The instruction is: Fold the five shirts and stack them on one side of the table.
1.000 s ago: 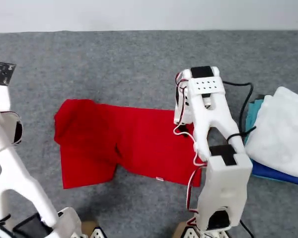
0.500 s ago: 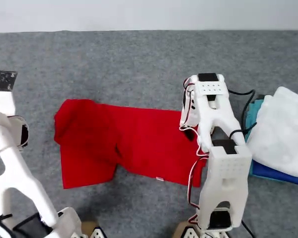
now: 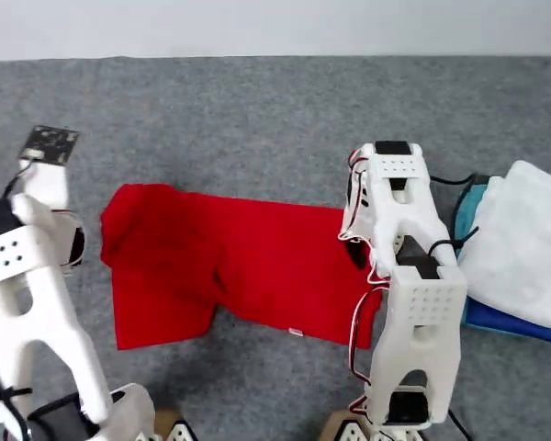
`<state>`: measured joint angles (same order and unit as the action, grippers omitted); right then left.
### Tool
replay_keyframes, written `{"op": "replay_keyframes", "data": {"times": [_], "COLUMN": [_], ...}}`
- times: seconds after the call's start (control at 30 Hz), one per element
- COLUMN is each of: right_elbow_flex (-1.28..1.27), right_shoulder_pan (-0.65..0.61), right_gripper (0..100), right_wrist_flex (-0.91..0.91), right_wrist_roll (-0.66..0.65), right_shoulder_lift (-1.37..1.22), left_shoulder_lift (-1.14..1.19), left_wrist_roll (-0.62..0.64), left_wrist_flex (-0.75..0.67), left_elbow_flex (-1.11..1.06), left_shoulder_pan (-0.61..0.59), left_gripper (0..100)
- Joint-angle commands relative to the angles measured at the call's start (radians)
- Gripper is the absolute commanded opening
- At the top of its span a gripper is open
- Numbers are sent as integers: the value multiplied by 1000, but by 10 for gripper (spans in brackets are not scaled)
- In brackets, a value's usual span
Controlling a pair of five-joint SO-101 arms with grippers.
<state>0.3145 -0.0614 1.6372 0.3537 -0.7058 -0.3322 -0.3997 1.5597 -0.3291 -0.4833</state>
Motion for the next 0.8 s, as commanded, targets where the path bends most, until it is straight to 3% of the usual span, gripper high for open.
{"op": "replay_keyframes", "data": {"times": [0.0,0.37,0.77], "right_elbow_flex": [5,5,5], "right_shoulder_pan": [-13,-19,-19], "right_gripper": [18,9,8], "right_wrist_flex": [-24,-30,-176], "right_wrist_roll": [5,-49,-98], "right_shoulder_lift": [-2,173,229], "left_shoulder_lift": [-34,-34,-34], "left_wrist_roll": [9,8,8], "left_wrist_flex": [-20,-34,-34], "left_elbow_flex": [4,-1,-2], "left_shoulder_pan": [18,17,17], "left_gripper": [5,5,5]}}
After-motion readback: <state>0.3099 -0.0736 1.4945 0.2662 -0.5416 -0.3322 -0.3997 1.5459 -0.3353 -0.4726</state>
